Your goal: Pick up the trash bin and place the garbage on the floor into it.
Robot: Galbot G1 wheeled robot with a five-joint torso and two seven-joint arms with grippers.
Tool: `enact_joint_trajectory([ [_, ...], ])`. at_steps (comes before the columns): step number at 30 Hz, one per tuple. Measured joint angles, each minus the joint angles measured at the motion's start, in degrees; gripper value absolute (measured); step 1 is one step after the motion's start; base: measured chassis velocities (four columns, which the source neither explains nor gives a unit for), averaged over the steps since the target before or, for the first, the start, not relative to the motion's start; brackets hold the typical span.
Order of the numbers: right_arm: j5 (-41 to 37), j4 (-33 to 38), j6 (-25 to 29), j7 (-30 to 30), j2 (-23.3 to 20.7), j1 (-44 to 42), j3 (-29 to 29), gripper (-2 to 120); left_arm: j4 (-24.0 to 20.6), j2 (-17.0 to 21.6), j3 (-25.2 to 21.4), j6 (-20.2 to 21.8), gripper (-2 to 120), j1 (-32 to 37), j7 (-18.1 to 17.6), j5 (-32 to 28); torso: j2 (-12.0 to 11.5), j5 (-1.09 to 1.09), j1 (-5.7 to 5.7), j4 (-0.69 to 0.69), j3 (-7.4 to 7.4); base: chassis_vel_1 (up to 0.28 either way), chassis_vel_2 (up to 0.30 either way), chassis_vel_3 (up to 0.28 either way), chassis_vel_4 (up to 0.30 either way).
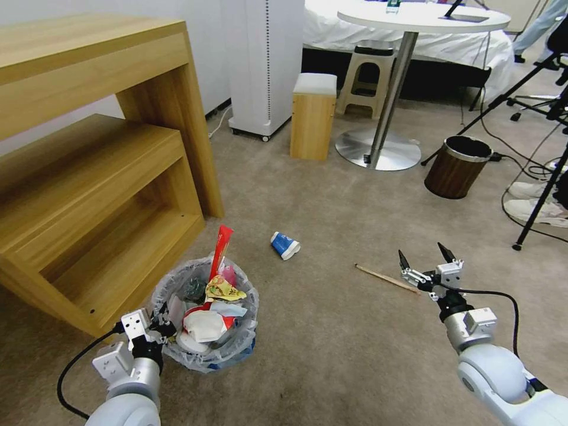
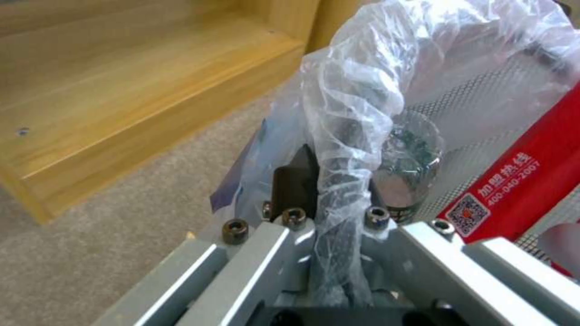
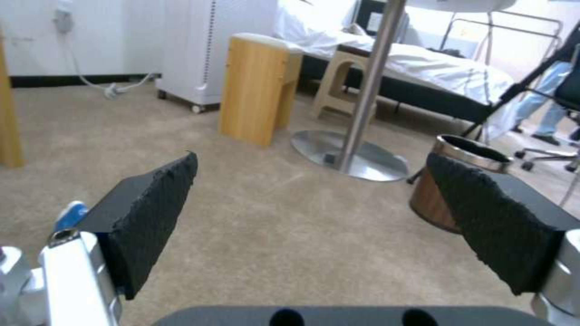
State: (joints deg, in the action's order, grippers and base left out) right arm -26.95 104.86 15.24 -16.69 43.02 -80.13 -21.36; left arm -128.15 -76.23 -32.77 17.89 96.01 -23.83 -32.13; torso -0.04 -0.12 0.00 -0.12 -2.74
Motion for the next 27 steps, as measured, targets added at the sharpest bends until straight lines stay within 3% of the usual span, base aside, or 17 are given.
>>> enact_joint_trajectory([
  [27, 1.6, -3.8, 1.7, 3.2, 4.5, 3.2, -2.8, 95, -0.8, 0.6, -0.4, 0.0, 0, -0.2, 0.0, -0.3, 0.0, 0.0, 0.0, 0.0, 0.0, -0.044, -0.04, -0.038, -0.041],
])
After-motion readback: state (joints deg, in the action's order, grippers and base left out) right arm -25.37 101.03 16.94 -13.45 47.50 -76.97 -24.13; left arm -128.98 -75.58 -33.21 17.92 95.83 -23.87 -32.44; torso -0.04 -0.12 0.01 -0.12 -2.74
